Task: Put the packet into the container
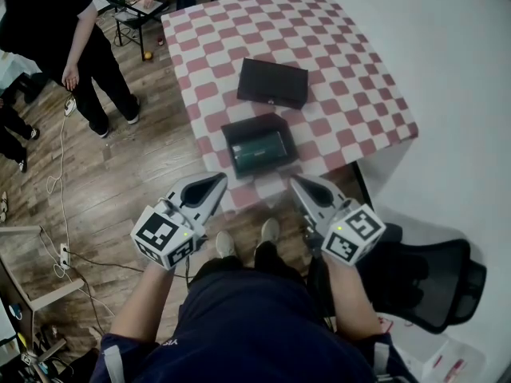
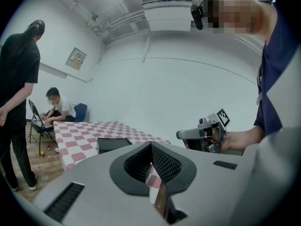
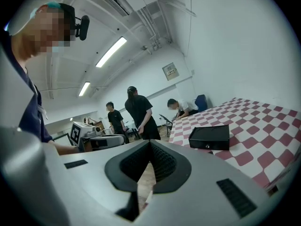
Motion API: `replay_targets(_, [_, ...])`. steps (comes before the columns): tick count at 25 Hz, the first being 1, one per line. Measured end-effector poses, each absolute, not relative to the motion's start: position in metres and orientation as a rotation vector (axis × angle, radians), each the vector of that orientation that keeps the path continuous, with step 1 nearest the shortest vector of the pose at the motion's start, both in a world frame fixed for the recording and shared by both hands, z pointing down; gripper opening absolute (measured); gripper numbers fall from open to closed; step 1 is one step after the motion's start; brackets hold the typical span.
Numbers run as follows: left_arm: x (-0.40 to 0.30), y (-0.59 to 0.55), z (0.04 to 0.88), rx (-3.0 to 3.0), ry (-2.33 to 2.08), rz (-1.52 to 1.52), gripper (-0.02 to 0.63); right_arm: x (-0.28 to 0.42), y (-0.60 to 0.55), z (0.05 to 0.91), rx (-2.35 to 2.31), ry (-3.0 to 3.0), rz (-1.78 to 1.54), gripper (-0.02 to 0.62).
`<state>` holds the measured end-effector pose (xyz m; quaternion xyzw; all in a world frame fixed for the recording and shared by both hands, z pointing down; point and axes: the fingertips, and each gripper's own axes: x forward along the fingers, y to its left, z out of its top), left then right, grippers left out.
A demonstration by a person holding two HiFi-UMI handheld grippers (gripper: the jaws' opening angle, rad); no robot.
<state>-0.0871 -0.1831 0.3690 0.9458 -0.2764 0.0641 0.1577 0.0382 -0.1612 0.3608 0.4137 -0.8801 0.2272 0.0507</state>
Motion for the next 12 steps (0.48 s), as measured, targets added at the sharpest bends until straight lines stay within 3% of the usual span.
replay_targets(12, [-0.072,-0.193,0.371,2.705,-0.793,0.19,0.025,0.044,-0.17,0.369,1.214,-2.681,0.706,0.017])
